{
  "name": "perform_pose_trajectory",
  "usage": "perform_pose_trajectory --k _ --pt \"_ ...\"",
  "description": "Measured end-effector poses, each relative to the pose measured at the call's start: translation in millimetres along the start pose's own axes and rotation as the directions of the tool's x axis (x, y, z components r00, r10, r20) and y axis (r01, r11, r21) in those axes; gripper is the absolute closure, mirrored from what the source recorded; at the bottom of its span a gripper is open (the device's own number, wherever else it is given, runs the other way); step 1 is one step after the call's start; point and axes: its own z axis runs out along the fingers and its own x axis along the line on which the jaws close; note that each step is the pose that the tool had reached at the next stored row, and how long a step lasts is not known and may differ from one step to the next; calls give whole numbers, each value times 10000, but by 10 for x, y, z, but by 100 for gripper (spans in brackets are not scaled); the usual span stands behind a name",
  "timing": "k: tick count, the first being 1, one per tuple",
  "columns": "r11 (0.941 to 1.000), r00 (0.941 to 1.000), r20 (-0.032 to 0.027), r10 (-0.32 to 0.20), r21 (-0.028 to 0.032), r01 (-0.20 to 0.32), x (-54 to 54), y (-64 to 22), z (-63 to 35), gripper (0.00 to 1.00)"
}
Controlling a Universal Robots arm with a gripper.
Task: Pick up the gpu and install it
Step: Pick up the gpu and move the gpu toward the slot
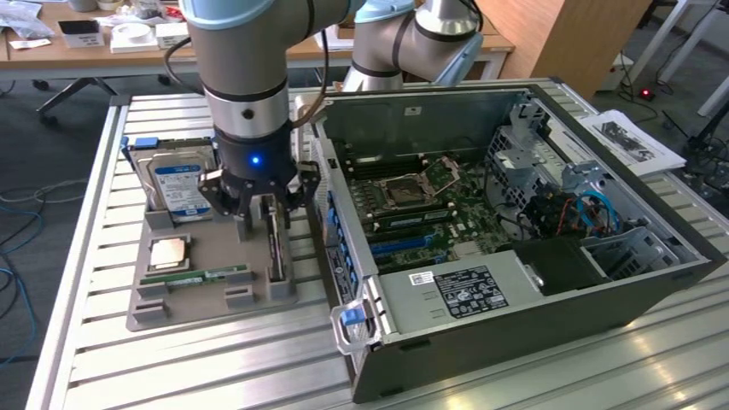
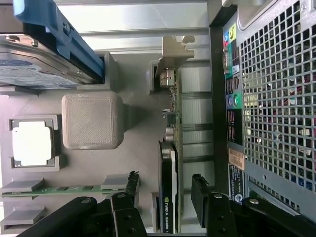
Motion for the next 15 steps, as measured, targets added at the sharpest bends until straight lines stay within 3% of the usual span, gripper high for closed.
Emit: perform_pose_trajectory --k 9,15 --pt "10000 10000 2 47 1 -47 3 -7 142 45" --pt "10000 10000 0 51 3 -51 4 -8 162 45"
